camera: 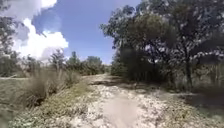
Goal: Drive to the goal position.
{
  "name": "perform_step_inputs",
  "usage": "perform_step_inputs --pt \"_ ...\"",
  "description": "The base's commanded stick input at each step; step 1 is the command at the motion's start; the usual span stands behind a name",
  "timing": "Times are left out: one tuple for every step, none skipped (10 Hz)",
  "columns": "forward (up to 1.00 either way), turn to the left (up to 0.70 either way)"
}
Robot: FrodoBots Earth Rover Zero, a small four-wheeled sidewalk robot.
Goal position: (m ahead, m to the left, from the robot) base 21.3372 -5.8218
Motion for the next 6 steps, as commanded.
perform_step_inputs --pt "0.5 0.0" --pt "0.5 0.0" --pt "0.5 0.0" --pt "0.5 0.0" --pt "0.5 0.0" --pt "0.5 0.0"
